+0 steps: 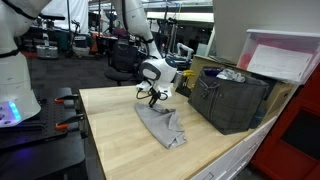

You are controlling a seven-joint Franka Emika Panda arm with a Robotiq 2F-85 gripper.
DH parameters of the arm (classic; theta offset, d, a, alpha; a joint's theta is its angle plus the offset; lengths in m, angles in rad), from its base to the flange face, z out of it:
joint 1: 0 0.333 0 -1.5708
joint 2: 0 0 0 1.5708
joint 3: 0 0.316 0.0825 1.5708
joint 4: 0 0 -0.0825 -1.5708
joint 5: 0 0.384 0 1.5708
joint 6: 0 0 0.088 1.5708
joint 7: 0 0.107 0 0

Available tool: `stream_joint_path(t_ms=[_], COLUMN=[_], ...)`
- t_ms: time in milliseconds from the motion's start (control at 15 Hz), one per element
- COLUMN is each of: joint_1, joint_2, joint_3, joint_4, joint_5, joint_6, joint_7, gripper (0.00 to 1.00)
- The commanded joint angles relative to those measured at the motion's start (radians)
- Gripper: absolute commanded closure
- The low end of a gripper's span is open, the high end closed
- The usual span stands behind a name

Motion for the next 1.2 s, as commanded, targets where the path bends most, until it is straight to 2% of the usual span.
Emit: stream_joint_path(t_ms=[0, 267, 467, 533, 600, 800, 1000, 1133], joint_1=[-0.003, 0.016, 0.06, 0.083, 0.111, 0.155, 0.162, 0.14], joint_2=[-0.037, -0.046, -0.042, -0.044, -0.053, -0.083, -0.131, -0.154], joint_3=[0.011, 0.012, -0.003, -0.014, -0.03, -0.056, -0.076, -0.099], joint_4=[-0.001, 0.031, 0.087, 0.1, 0.105, 0.093, 0.034, -0.007], joint_5=[0.028, 0.021, -0.011, -0.031, -0.069, -0.158, -0.203, -0.201], joint_6=[-0.005, -0.007, -0.002, 0.016, 0.042, 0.129, 0.228, 0.259], joint_7=[-0.045, -0.035, -0.004, 0.009, 0.016, 0.042, 0.07, 0.097], gripper=[1.0, 1.0, 1.0, 0.74, 0.73, 0.5, 0.28, 0.13])
